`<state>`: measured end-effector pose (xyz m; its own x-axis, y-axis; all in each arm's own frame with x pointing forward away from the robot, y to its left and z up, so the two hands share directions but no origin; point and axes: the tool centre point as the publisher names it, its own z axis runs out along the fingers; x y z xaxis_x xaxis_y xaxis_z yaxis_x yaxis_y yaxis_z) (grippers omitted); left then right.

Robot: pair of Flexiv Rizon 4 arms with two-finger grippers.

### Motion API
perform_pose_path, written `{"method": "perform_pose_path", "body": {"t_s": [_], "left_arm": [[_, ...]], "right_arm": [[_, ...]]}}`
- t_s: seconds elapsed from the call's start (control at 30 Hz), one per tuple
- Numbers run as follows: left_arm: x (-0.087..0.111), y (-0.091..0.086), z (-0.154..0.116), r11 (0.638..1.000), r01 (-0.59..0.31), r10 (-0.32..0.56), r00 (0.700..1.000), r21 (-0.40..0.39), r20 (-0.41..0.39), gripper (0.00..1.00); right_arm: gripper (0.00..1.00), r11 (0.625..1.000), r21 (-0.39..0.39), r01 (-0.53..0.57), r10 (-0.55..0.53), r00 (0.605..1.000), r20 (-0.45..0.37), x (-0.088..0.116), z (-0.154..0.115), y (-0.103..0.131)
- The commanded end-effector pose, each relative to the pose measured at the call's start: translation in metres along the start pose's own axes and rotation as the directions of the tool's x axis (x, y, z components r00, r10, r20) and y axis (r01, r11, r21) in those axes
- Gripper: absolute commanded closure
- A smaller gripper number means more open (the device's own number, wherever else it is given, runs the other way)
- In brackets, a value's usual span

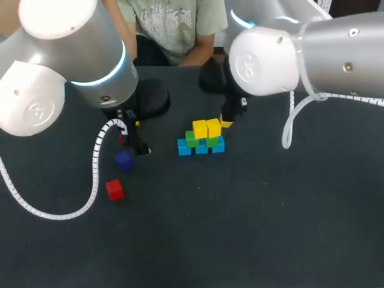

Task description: Place the blue cubes, place green cubes on the blue cubes, place the yellow cubes on the green cubes, then place the red cubes on the yellow cubes, and place purple cube on the red cubes.

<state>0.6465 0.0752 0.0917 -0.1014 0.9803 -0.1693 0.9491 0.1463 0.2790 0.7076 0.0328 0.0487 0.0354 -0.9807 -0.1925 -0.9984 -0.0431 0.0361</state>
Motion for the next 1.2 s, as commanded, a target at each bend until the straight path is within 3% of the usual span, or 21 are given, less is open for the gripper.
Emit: {"method": "perform_pose_path", "body": {"t_s": [0.03,0.6,1.2], "left_arm": [[0.001,0.001,0.0,1.0,-0.003,0.003,1.0,0.003,0.004,0.0],[0.001,0.001,0.0,1.0,-0.003,0.003,1.0,0.003,0.004,0.0],[0.001,0.001,0.0,1.0,-0.003,0.003,1.0,0.003,0.004,0.0]], "right_arm": [[1.0,1.0,0.013,-0.002,0.002,1.0,0.003,0.002,-0.002,0.005],[1.0,1.0,0.022,-0.004,0.004,1.0,0.008,0.005,-0.003,0.02],[1.0,1.0,0.014,0.006,-0.006,1.0,0.013,0.003,0.0,0.019]]}}
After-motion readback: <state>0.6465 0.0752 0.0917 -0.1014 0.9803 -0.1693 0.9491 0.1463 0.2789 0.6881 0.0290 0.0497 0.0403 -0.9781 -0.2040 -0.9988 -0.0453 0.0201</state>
